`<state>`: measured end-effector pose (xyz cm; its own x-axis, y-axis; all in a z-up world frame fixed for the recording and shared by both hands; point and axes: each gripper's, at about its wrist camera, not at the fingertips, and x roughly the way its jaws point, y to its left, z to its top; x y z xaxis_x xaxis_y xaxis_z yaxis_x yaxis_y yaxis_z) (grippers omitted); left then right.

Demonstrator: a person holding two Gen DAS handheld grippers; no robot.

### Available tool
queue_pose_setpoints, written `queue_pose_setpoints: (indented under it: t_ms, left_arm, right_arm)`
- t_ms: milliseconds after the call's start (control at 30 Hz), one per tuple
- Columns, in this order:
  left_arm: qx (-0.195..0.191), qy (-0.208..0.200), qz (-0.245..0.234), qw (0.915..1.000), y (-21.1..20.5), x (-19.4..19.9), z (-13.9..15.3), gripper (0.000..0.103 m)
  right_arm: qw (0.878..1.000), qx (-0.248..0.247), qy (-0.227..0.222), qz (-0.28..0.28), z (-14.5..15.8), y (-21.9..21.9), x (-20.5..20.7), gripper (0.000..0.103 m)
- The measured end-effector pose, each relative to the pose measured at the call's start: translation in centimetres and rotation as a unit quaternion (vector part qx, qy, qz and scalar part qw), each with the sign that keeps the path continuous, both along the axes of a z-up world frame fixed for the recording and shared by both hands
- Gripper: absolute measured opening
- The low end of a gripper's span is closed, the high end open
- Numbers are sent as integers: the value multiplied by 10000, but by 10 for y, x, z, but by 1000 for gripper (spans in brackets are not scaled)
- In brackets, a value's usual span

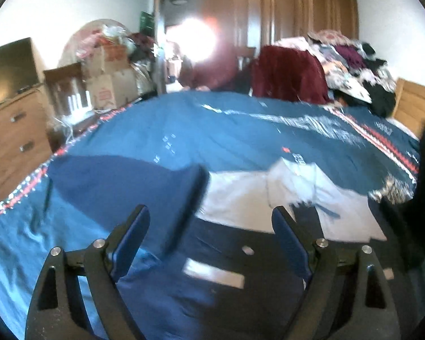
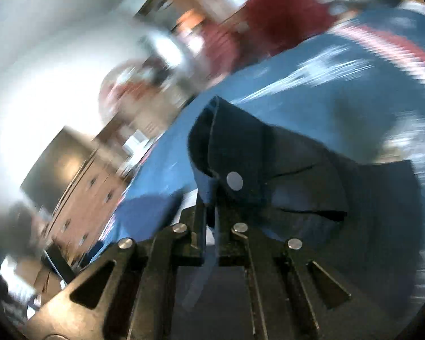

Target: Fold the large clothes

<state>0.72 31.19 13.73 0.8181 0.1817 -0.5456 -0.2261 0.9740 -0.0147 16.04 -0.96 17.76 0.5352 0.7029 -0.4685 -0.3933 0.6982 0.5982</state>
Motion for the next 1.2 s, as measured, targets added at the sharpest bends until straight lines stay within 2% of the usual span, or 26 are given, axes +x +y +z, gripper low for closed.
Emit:
queue_pose_setpoints:
  t_ms: [67,100,167,233,300,367,433,533,567,633,700,733,767,800,833,900,1033,1067,1100,1167,1200]
  left_arm:
    - [74,42,45,10000,9,-7,0,92]
    - [129,122,41,9998,14,-9,-4,95]
    - [254,311,7,9992,20,-11,-14,95]
    - [343,585,-112,9976,23,-10,-30,95]
    - [327,777,-216,9962,24,-7,-44,95]
    - [241,954,-260,9948,24,-4,-60,95]
    - [74,1072,-282,9938,19,0,-71,95]
    - [-273,1267,-617,9896,6,15,-84,94]
    - [-421,1359,-823,9864,-2,23,-87,92]
    - [-698,1486,-1030,9810,-12,38,-92,84]
    - [-937,1631,-1078,9762,-20,55,-100,69]
    - [-954,1813,-1016,9735,-24,65,-108,67]
    - [-990,1939,-959,9713,-25,72,-114,59]
    - [-1164,2126,-930,9657,-27,79,-124,52]
    - [-1235,2196,-923,9633,-28,82,-128,50]
    - [-1196,2211,-820,9644,-34,83,-132,53]
    - [-1247,2165,-647,9661,-39,91,-136,54]
    - [-1216,2140,-608,9673,-40,93,-135,52]
    - [-1183,2123,-566,9684,-42,96,-135,43]
    - [-1184,2123,-459,9689,-43,100,-134,34]
    - [-1238,2124,-402,9685,-44,102,-135,34]
  right_arm:
    - [9988,-178,127,436,-23,73,6,16]
    - [9978,-249,262,557,-35,96,7,22]
    - [9961,-239,436,726,-54,119,-6,22]
    - [9961,-81,511,717,-66,104,-28,36]
    - [9971,-173,510,531,-80,68,-51,41]
    - [9971,-643,393,45,-87,15,-71,41]
    - [9946,-836,413,-465,-93,-35,-79,42]
    - [9848,-1125,586,-1183,-110,-115,-76,41]
    - [9838,-1122,646,-1238,-114,-124,-78,40]
    - [9822,-1152,719,-1298,-121,-139,-81,41]
    - [9824,-1122,737,-1299,-124,-141,-86,42]
    - [9836,-1044,730,-1279,-124,-137,-89,44]
    - [9851,-926,685,-1279,-121,-139,-92,46]
    - [9860,-857,637,-1278,-119,-137,-96,53]
    - [9872,-769,565,-1280,-118,-139,-102,62]
    - [9881,-669,448,-1312,-112,-137,-108,69]
    - [9882,-568,556,-1311,-118,-138,-112,70]
    - [9881,-557,588,-1306,-121,-138,-114,70]
    - [9882,-543,617,-1292,-124,-139,-115,70]
    - [9883,-536,652,-1270,-127,-138,-118,70]
    - [9887,-515,663,-1244,-128,-138,-119,70]
